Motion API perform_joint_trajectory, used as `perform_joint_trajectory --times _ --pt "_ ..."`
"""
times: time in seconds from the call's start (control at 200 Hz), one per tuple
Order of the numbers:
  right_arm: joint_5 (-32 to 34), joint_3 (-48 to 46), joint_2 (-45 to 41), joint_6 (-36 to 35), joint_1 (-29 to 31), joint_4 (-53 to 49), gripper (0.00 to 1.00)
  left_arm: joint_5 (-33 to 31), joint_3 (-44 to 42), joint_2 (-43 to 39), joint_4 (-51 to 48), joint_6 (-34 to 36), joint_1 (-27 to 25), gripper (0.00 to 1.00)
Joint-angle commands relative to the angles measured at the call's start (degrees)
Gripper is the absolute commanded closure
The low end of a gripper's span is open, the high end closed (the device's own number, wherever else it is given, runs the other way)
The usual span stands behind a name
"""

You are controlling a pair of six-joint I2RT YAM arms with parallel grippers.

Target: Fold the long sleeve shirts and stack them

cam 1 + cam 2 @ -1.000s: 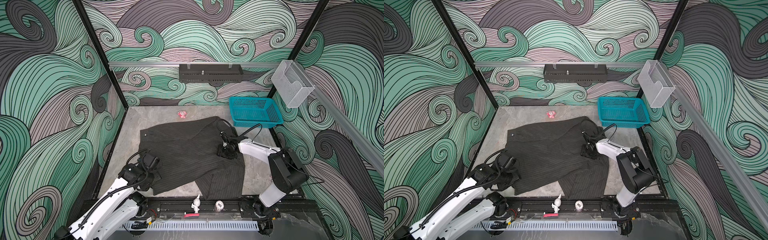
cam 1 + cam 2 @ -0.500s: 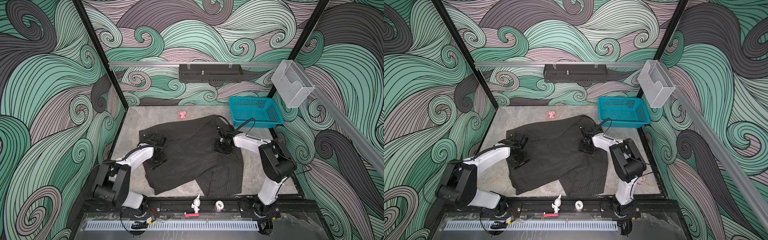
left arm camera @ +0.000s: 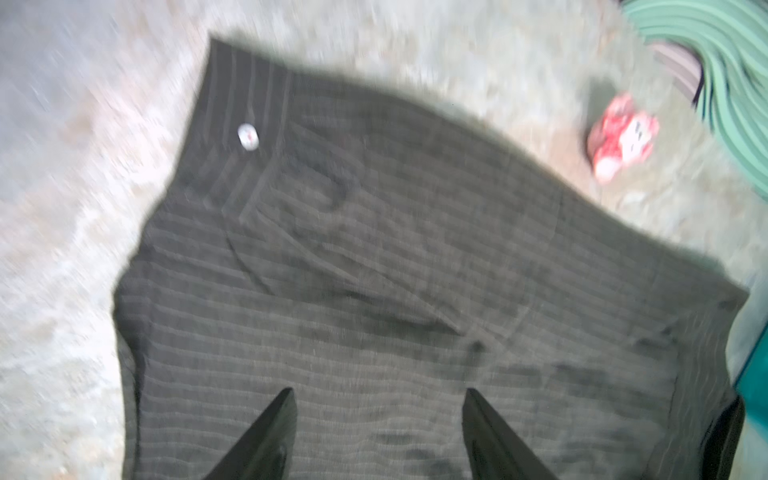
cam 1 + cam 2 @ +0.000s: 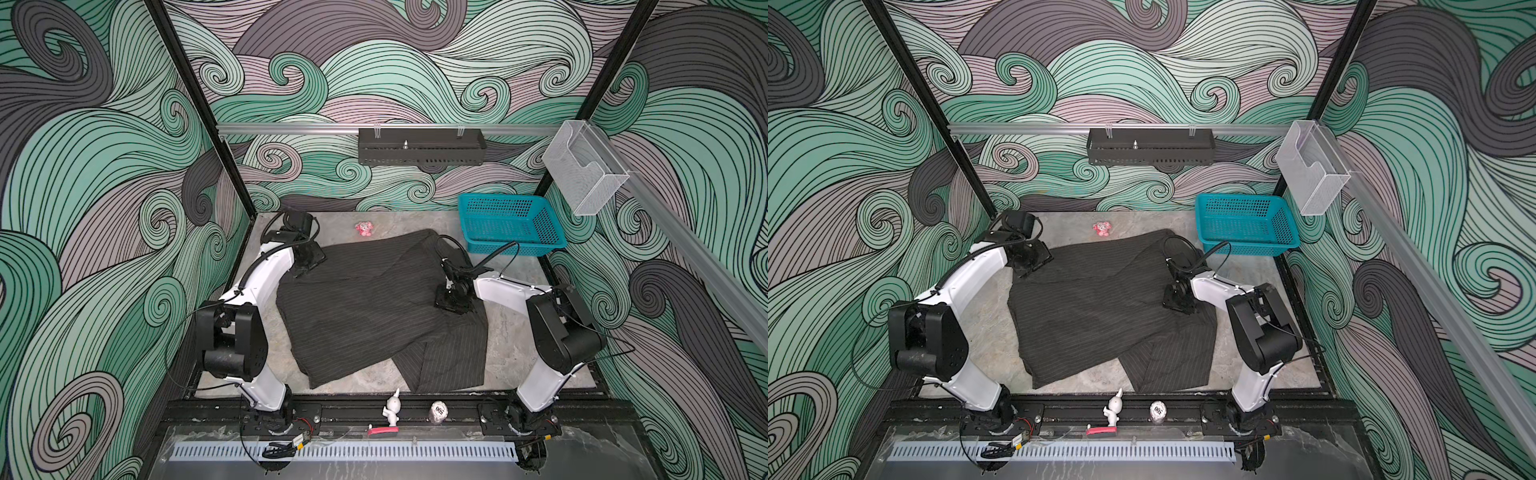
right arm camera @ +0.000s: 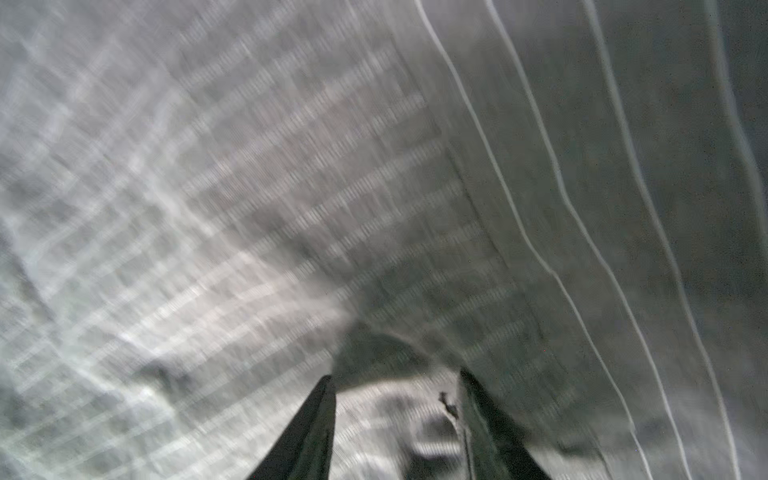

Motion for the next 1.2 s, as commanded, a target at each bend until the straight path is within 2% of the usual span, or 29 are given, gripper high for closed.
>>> perform_joint_trajectory --times 0.0,0.165,0.41,0.725,0.841,0.971,1.091,1.196 --pt "0.8 0.5 -2.4 -1.0 1.6 -5.1 0.48 -1.6 3.5 7.6 -7.8 2.3 3.2 0.33" --pt "1.0 4.0 -2.5 -1.6 4.1 -6.4 0.45 0.1 2.5 11.9 -2.9 1.4 5.2 0.31" --pt "0.2 7.8 2.5 -2.2 4.4 -5.4 0.44 0.6 2.5 17.6 1.8 -2.3 5.4 0.31" --pt "-0.6 7.7 5.5 -2.4 4.4 -4.2 0.45 0.0 6.0 23.4 3.5 -3.3 5.9 0.38" --pt "-0.6 7.3 6.3 -2.5 4.4 -3.9 0.47 -1.3 6.6 23.6 3.7 -3.2 6.3 0.5" --pt "-0.7 6.7 7.3 -3.0 4.4 -3.5 0.53 -2.4 7.5 22.6 4.0 -2.8 7.0 0.7" --pt "-1.0 5.4 7.8 -3.1 4.3 -3.0 0.57 -2.7 10.9 23.5 2.6 -1.9 7.6 0.82" --pt "-1.2 4.1 7.6 -3.3 4.4 -2.9 0.6 -2.5 14.3 24.1 1.2 -1.4 7.9 1.0"
